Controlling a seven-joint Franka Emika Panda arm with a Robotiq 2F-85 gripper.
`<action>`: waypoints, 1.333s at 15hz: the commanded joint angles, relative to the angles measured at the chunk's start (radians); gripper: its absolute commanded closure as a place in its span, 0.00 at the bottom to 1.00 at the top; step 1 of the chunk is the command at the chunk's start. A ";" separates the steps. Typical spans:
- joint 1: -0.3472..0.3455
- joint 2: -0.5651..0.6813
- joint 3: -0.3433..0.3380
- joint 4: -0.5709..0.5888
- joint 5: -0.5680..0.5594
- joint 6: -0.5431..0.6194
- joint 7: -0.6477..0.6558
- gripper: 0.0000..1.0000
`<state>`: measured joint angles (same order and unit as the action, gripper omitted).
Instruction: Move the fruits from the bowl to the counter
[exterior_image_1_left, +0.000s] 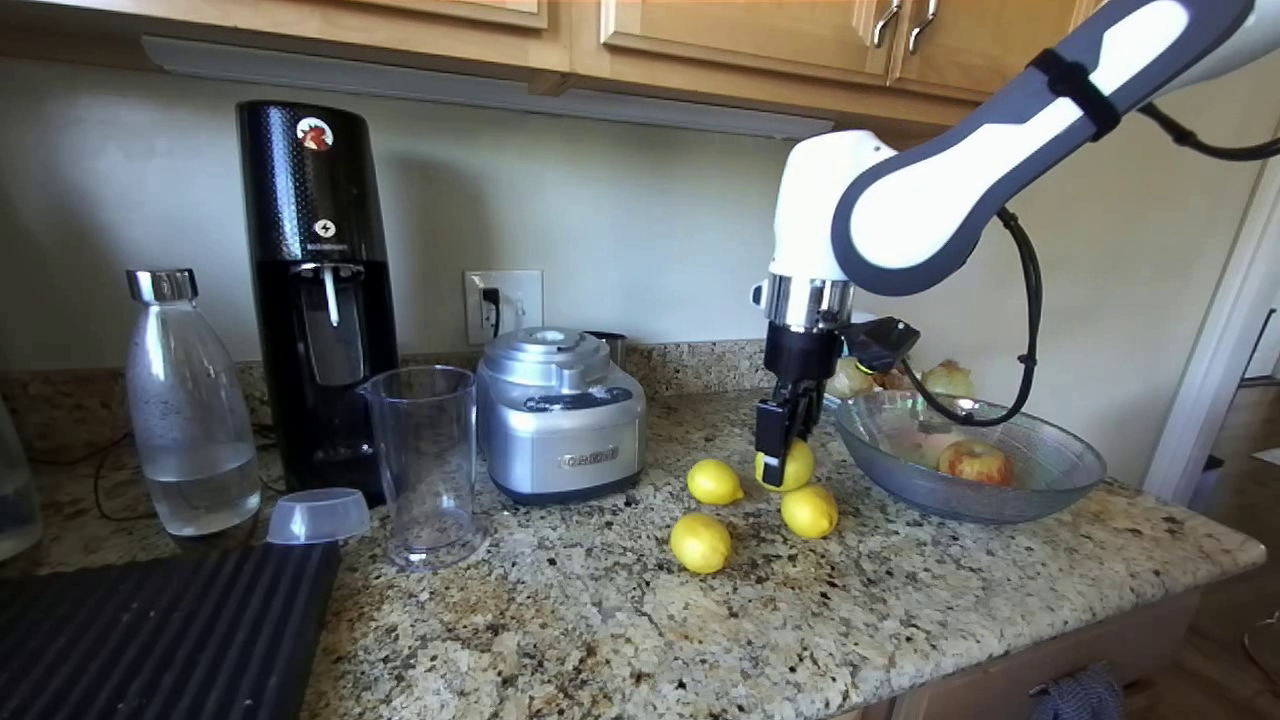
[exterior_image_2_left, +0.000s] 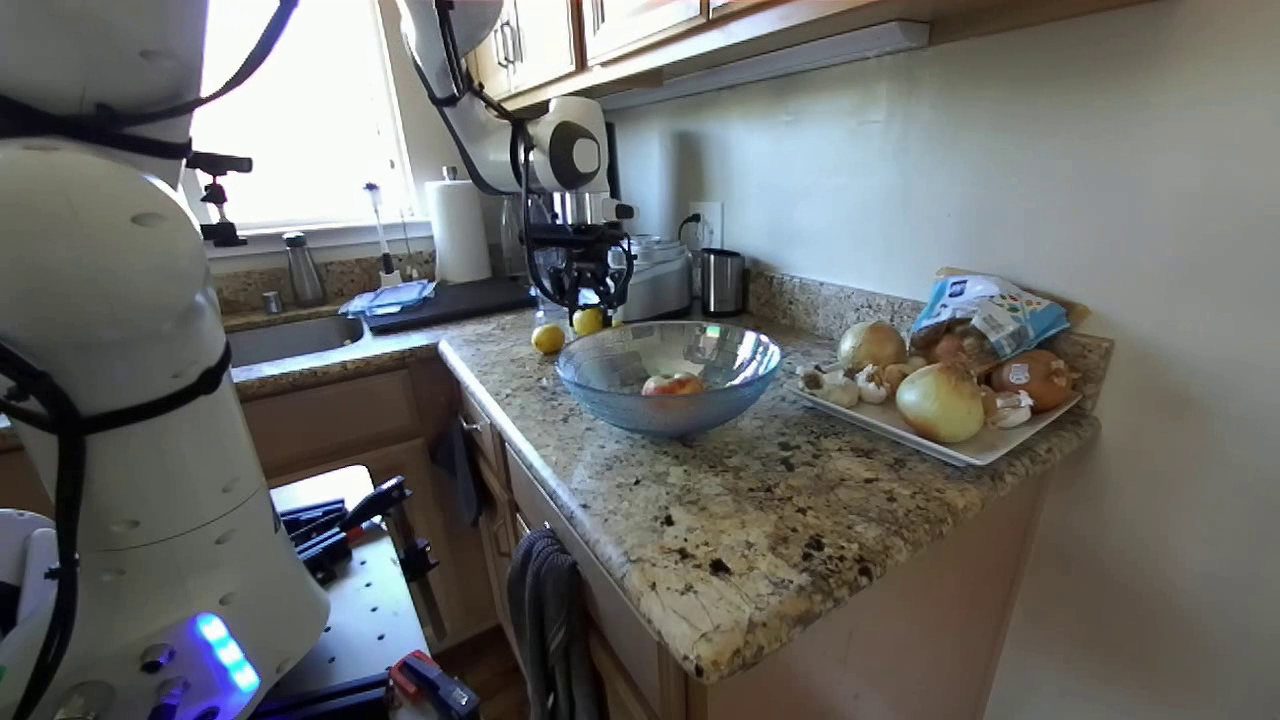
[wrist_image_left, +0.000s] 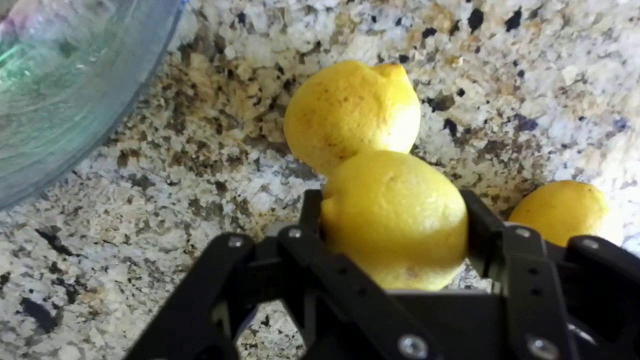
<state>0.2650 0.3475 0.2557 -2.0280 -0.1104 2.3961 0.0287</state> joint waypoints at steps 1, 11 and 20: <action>0.023 0.050 -0.031 0.058 -0.039 0.007 -0.001 0.35; 0.028 0.146 -0.087 0.153 -0.099 0.006 0.005 0.37; 0.028 0.130 -0.106 0.129 -0.100 0.005 0.019 0.00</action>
<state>0.2755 0.5109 0.1734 -1.8767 -0.1904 2.3961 0.0287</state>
